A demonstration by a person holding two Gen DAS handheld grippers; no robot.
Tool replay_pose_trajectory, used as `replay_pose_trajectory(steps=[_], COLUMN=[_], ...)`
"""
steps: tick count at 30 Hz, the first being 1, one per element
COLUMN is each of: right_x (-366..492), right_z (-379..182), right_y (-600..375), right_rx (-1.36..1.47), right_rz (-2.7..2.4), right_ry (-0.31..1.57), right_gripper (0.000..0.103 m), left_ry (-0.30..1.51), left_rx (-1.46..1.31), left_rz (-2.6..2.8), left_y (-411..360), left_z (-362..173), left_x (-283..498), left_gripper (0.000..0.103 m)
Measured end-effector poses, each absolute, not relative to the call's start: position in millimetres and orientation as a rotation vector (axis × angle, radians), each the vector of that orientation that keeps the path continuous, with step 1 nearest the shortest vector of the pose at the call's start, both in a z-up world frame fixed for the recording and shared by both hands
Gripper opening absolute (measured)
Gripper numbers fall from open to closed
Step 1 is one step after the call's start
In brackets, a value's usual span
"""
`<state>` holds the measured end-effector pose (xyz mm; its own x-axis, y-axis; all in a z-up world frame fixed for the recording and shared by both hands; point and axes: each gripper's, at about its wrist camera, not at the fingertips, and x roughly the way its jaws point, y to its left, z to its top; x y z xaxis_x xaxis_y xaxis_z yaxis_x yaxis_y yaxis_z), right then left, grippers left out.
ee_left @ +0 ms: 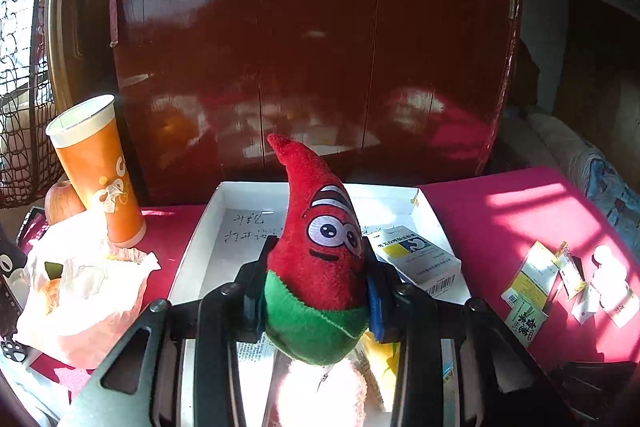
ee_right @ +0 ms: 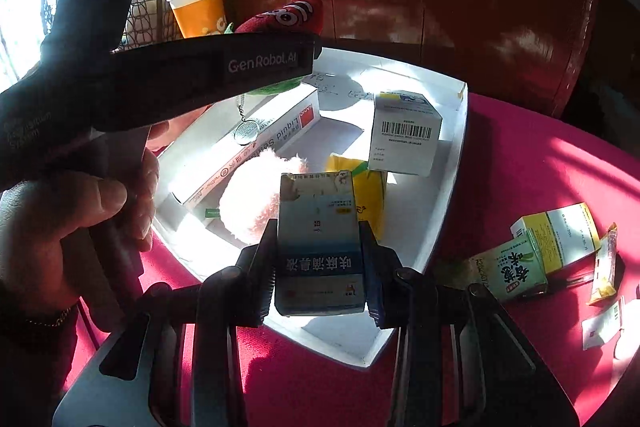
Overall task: Organize objects
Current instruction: 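Drop blue-white box in tray with right tool while left tool releases red plush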
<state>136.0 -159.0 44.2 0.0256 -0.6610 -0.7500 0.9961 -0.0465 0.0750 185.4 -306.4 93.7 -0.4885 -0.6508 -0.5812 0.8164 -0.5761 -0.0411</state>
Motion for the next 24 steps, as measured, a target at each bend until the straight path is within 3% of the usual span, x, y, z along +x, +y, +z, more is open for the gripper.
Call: replay_pose_trajectory(steps=[4, 5, 6, 7, 8, 9, 10, 12, 24], right_x=[134.8, 134.5, 135.0, 136.3, 137.7, 138.8, 139.8, 143.5, 143.6], right_z=[36.3, 35.1, 34.2, 34.1, 34.8, 35.8, 37.5, 40.9, 53.4], right_y=[-162.6, -162.4, -161.8, -160.9, -159.1, -157.1, -154.5, -149.3, -121.3], right_rx=[0.732, 0.728, 0.713, 0.688, 0.664, 0.645, 0.626, 0.58, 0.567], right_rz=[-1.504, -1.511, -1.519, -1.533, -1.545, -1.552, -1.557, -1.568, -1.581], right_ry=[0.604, 0.61, 0.619, 0.63, 0.637, 0.637, 0.631, 0.627, 0.562], right_gripper=[0.037, 0.037, 0.039, 0.047, 0.058, 0.084, 0.097, 0.102, 0.102], left_ry=[0.369, 0.36, 0.35, 0.337, 0.317, 0.304, 0.299, 0.314, 0.431], left_rx=[0.675, 0.677, 0.675, 0.665, 0.64, 0.621, 0.609, 0.586, 0.457], left_rz=[-2.07, -2.054, -2.038, -2.021, -2.007, -1.991, -1.971, -1.943, -1.893], left_y=[-307.8, -307.8, -308.3, -308.1, -306.4, -304.8, -303.8, -305.8, -284.7], left_z=[87.9, 87.0, 86.8, 87.3, 88.6, 90.4, 92.5, 96.1, 105.4], left_x=[179.9, 179.1, 179.1, 180.0, 182.5, 185.0, 187.7, 196.2, 234.4], left_gripper=[0.046, 0.062, 0.09, 0.102, 0.103, 0.103, 0.103, 0.103, 0.103])
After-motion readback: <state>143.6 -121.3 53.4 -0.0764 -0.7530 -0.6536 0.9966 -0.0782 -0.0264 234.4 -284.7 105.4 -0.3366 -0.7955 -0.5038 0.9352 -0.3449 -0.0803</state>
